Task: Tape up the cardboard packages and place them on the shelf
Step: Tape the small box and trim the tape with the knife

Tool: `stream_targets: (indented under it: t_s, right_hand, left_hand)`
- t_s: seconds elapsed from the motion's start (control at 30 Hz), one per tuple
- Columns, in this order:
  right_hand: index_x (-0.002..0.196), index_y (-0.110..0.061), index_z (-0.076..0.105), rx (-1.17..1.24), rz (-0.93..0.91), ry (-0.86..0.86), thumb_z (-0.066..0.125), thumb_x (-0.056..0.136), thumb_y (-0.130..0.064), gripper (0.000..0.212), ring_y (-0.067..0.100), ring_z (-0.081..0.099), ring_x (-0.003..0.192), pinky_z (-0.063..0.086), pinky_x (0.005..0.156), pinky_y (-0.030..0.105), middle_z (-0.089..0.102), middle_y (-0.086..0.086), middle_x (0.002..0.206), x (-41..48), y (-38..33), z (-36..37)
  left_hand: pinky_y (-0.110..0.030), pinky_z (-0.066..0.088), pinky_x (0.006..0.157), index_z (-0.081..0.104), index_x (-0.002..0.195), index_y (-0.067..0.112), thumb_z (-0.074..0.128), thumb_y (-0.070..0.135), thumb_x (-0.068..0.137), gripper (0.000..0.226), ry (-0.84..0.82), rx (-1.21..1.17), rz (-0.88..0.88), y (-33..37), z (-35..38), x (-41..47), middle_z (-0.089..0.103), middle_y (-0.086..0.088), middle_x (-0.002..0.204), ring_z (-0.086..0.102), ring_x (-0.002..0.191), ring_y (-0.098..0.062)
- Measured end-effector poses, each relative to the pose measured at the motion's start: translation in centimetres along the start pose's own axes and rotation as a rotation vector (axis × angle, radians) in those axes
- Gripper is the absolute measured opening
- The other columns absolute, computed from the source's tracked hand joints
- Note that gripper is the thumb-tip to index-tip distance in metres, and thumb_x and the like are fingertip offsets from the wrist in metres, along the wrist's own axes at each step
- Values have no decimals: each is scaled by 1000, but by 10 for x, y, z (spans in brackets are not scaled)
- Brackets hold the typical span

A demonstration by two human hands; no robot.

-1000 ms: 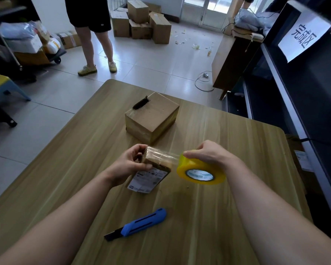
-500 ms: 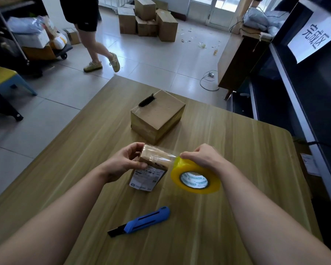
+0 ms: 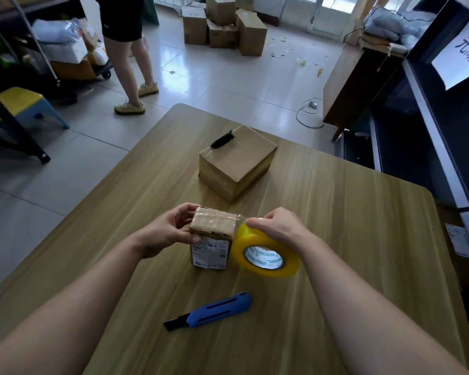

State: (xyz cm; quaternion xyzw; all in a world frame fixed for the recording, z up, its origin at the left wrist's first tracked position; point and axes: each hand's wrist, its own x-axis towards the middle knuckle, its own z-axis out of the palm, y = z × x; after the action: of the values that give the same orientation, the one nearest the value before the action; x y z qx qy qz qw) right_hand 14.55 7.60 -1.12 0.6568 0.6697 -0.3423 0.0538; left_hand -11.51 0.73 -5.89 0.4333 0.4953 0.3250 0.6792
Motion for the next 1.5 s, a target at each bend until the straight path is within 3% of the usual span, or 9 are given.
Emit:
stream_targets:
  t_s: [0.13, 0.3, 0.43, 0.5, 0.6, 0.73, 1.07, 1.4, 1.5]
  right_hand:
    - [114, -16, 64, -75, -19, 0, 58, 82, -68, 62, 22, 62, 97, 54, 90, 43, 62, 0, 102, -3, -7, 4]
    - [99, -19, 61, -179, -47, 15, 56, 83, -69, 53, 22, 63, 96, 53, 91, 43, 62, -1, 97, -5, -14, 6]
    - [94, -19, 62, -216, -29, 61, 54, 81, -72, 55, 21, 63, 90, 53, 89, 42, 67, 0, 95, -4, -14, 11]
    - [94, -19, 64, -226, -17, 81, 53, 80, -72, 56, 20, 63, 88, 53, 87, 41, 67, 0, 94, -4, -13, 12]
    - [104, -18, 65, -240, -19, 96, 53, 81, -73, 61, 21, 63, 91, 53, 88, 41, 67, 2, 99, -5, -13, 14]
    - [113, -18, 64, -262, -21, 93, 52, 83, -73, 64, 23, 63, 96, 52, 90, 40, 67, 3, 107, -8, -14, 15]
    - [121, -14, 65, 186, -111, -48, 62, 78, -70, 71, 20, 60, 104, 51, 87, 34, 64, 3, 117, -9, 4, -15]
    - [50, -17, 53, 449, -226, 105, 62, 70, -79, 66, 19, 57, 58, 47, 63, 33, 57, 5, 56, -9, 10, -33]
    - [58, -15, 60, 252, -210, 131, 57, 80, -73, 62, 21, 63, 67, 51, 67, 34, 63, 5, 64, -6, 8, -43]
  left_hand:
    - [-27, 53, 87, 50, 127, 17, 81, 1, 60, 75, 2, 4, -10, 2, 2, -4, 58, -5, 128, 55, 122, -19]
    - [-46, 34, 112, 52, 123, 24, 84, 21, 55, 76, 5, 211, -42, 13, 4, -6, 60, 5, 127, 50, 126, -13]
    - [-40, 34, 112, 36, 138, 30, 84, 14, 69, 85, 106, 565, -52, 33, 16, -6, 47, 3, 139, 38, 136, -17]
    - [-47, 20, 118, 9, 151, 36, 86, 35, 65, 116, 149, 869, -43, 45, 31, -5, 22, 3, 157, 18, 145, -19]
    - [-52, -6, 119, -2, 153, 33, 77, 50, 71, 116, 71, 1333, 84, 54, 62, 1, 3, 8, 161, -3, 148, -14]
    - [-44, 13, 118, 20, 152, 24, 71, 41, 81, 90, -2, 1524, 130, 54, 83, 14, 31, 1, 153, 22, 143, -18]
    - [-37, 29, 107, 47, 130, 25, 79, 37, 72, 67, 157, 1179, 179, 43, 62, 12, 50, 8, 127, 42, 121, -12]
    - [-36, 51, 91, 54, 120, 28, 86, 25, 65, 63, 175, 726, 258, 38, 41, 10, 55, 8, 115, 53, 106, -9]
    - [-37, 54, 87, 56, 118, 26, 87, 23, 64, 62, 172, 542, 266, 39, 38, 6, 58, 4, 114, 57, 104, -13]
